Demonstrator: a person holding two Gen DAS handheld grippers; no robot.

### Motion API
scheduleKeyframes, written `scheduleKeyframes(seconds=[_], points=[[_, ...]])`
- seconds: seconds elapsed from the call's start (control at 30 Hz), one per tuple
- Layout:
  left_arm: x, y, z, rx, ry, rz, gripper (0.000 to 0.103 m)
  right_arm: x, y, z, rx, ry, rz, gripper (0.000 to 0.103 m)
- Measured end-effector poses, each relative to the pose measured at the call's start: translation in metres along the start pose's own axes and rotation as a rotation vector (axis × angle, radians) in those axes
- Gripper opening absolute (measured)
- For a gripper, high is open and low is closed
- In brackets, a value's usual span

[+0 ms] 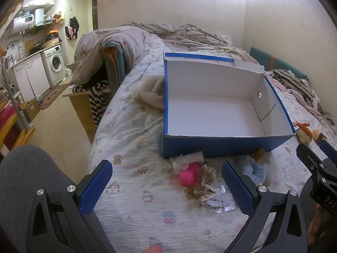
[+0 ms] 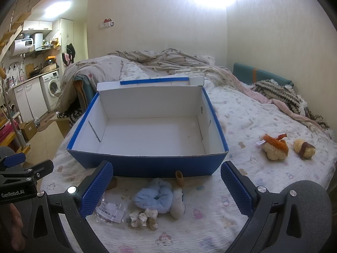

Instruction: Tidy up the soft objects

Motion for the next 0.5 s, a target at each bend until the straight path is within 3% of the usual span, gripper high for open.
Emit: scheduleKeyframes(seconds=[0.5], points=[[-0.0005, 0.0003, 0.0003, -0.001, 0.002, -0.001, 0.103, -0.0001, 0.0002, -0.0005, 0.002, -0.001, -0.001, 0.103]])
Point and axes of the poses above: each gripper's, at about its wrist camera, not at the fingertips, and z roughly the way its jaws point, x to its right, y to its underside, the point moved 8 cm from there along z, roughly the way its jaws point, and after that the axes turned 12 degrees about y, right-handed, at the moved point
